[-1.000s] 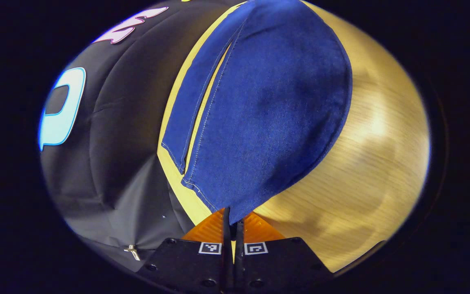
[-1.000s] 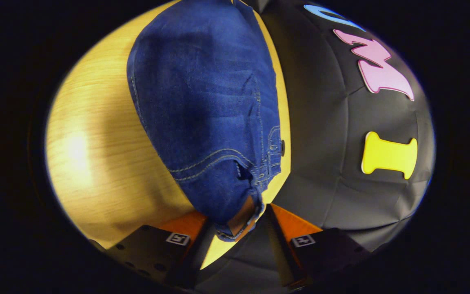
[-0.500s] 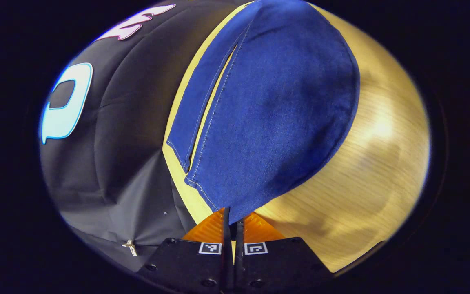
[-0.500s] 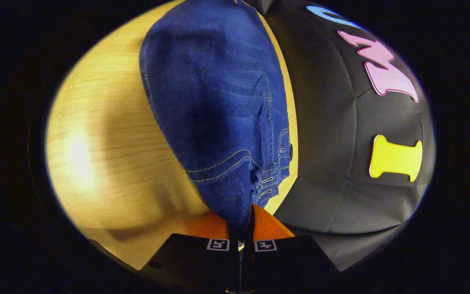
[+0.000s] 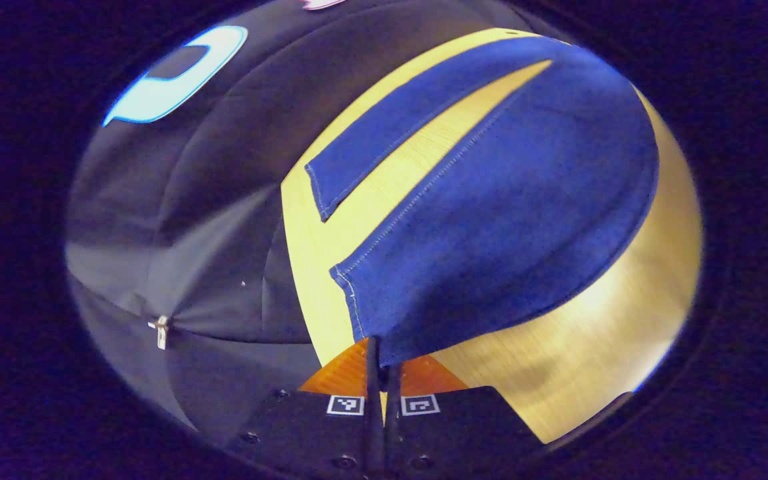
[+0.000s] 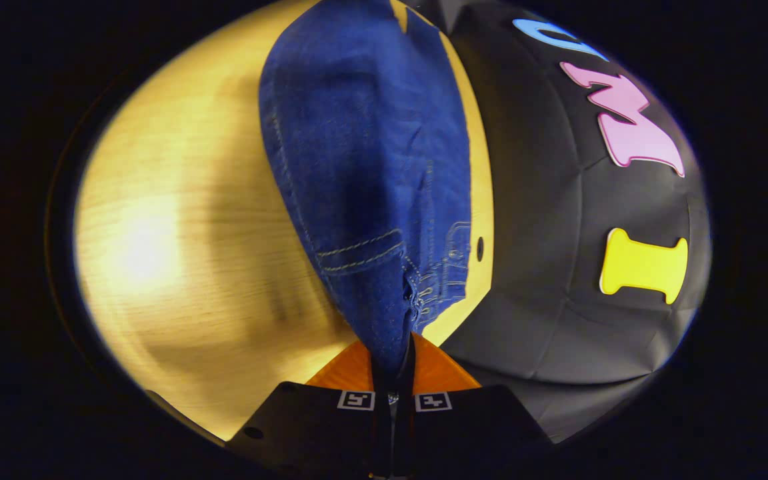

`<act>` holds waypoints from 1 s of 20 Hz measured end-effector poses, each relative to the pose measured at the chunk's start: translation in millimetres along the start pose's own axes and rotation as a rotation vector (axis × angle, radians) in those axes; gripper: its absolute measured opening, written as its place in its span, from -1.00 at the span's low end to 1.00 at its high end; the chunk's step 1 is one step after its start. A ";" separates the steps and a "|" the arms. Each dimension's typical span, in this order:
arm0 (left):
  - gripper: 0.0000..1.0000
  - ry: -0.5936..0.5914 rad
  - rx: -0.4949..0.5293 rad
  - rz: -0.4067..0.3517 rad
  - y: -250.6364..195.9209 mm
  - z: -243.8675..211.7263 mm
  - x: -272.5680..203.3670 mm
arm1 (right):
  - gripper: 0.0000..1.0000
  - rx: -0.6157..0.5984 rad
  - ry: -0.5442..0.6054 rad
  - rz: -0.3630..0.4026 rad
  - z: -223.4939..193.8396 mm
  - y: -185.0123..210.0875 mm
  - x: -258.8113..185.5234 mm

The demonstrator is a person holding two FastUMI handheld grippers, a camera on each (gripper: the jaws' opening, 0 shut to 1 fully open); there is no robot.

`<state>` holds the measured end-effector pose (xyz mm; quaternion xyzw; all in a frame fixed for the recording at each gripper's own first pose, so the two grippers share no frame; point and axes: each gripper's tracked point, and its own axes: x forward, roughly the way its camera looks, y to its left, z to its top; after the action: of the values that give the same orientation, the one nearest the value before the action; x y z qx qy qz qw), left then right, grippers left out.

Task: Grasp the waist and the cuffs of the jeans and fold them to make the two legs overlap; first hold the waist and fold one-third of the jeans toward the cuffs, then hold the cuffs and fold the remaining one-third in the same direction to finish folding.

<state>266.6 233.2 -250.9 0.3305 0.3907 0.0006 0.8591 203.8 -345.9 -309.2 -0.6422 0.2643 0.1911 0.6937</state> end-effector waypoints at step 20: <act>-0.86 0.033 -0.794 -0.383 103.0 178.7 -111.0 | -0.82 1.057 0.343 0.481 43.3 -149.1 171.5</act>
<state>336.0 183.6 -32.8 -0.1036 0.4282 -0.0033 0.8977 434.3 -330.9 -294.8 -0.1544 0.5691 0.0790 0.8037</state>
